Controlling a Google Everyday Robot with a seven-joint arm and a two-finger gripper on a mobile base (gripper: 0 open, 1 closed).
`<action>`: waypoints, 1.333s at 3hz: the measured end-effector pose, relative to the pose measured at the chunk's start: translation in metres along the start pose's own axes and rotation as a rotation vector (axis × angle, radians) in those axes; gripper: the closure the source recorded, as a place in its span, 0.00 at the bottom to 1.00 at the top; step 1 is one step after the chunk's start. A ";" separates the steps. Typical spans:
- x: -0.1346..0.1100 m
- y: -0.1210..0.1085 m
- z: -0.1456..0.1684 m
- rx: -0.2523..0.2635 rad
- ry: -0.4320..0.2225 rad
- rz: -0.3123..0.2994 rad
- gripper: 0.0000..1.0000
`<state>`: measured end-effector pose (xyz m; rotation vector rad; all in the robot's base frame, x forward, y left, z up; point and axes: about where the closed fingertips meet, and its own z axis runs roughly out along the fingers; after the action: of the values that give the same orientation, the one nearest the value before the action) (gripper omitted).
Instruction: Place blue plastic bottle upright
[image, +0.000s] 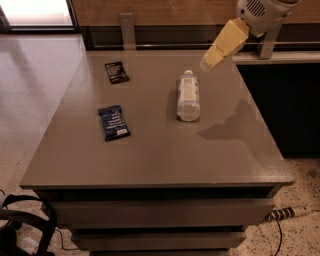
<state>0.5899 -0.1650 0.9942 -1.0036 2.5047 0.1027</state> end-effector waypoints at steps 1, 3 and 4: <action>-0.005 0.007 0.026 0.014 0.089 0.201 0.00; -0.006 0.013 0.043 0.032 0.152 0.426 0.00; -0.006 0.013 0.043 0.032 0.152 0.426 0.00</action>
Offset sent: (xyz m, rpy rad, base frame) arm 0.0029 0.0257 -0.0491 0.0276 0.2849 -0.5645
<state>0.6009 -0.1418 0.9574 -0.4654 2.8137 0.1179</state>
